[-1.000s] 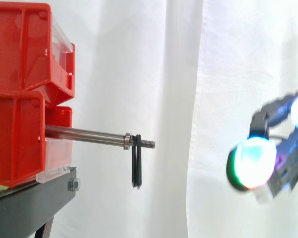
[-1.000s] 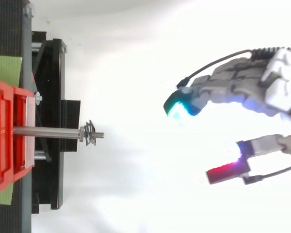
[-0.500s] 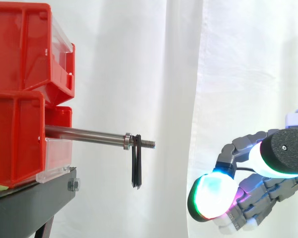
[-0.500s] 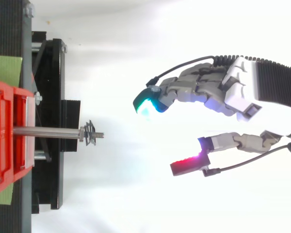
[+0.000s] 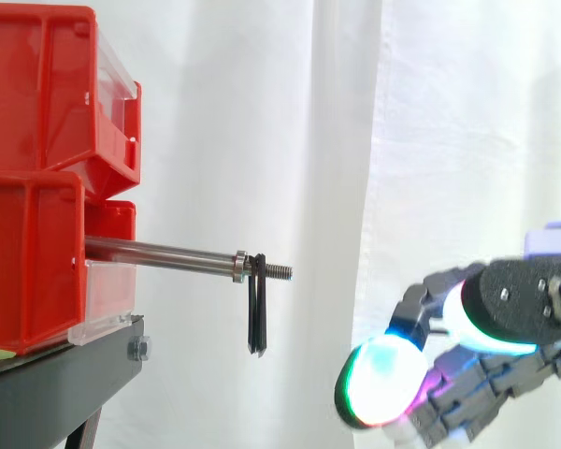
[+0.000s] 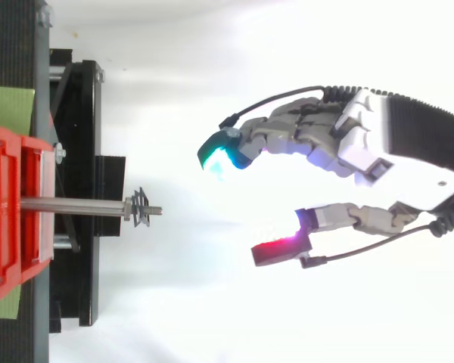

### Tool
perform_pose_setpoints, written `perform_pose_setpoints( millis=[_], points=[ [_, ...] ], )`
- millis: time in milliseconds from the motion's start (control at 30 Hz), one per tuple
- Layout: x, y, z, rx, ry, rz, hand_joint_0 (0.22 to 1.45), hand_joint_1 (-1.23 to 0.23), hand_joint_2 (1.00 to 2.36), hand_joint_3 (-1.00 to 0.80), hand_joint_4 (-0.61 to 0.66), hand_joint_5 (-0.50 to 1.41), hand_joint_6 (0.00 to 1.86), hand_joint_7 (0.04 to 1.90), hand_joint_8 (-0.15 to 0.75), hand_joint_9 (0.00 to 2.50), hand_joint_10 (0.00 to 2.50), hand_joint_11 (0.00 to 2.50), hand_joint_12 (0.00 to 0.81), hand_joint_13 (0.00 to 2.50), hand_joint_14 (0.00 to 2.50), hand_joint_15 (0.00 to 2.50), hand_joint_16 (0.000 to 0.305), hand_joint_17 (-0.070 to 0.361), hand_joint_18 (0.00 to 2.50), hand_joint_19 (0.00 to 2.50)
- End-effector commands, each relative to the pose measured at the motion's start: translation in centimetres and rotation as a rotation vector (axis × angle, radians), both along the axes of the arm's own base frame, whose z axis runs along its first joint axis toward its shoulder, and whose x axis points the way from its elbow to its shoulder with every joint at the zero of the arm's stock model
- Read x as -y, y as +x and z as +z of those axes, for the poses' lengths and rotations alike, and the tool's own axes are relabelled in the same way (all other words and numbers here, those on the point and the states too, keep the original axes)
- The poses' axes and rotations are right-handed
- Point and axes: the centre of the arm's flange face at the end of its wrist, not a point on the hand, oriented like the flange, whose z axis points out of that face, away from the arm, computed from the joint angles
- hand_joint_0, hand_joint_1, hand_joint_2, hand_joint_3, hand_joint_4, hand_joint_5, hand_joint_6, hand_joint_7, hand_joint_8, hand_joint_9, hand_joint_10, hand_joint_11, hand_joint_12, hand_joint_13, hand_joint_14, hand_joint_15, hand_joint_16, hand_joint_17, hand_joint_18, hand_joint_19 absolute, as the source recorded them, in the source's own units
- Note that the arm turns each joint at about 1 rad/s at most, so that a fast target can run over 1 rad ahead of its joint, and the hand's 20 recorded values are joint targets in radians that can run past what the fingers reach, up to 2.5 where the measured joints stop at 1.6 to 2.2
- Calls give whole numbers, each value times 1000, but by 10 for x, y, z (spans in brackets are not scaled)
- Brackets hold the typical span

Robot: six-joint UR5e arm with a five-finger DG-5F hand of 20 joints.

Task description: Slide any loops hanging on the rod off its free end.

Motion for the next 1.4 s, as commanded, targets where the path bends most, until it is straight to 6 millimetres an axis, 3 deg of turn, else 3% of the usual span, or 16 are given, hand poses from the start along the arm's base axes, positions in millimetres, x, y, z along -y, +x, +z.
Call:
perform_pose_setpoints(
  millis=[0,167,333,567,733,1000,1100,1367],
  points=[
    [0,11,-17,-10,22,3,530,-442,1008,-417,188,-184,503,928,271,710,5,159,305,725,4,118,45,102,659,394],
    [-1,20,-13,17,72,29,529,-442,1008,-414,189,-184,503,933,271,709,5,159,306,728,4,118,45,102,665,392],
    [4,27,-28,12,72,33,530,-444,1008,-415,188,-184,503,933,270,707,5,156,304,728,4,119,45,102,667,392],
    [4,34,-26,50,66,66,531,-448,1008,-415,187,-184,503,928,270,706,5,162,304,731,4,116,45,102,674,392],
    [11,49,-56,49,56,96,530,-462,1008,-414,183,-185,503,932,272,703,5,156,303,730,5,119,45,102,676,383],
    [20,57,-50,78,24,116,529,-485,1007,-412,188,-185,503,928,270,701,5,163,305,729,4,116,45,102,681,384],
    [27,71,-74,106,10,155,529,-495,1008,-414,184,-184,503,930,270,701,5,152,305,729,4,116,45,102,682,389],
    [35,85,-62,160,0,234,528,-502,1008,-414,189,-183,503,943,272,700,5,162,303,732,4,116,45,101,689,387]
  ],
)
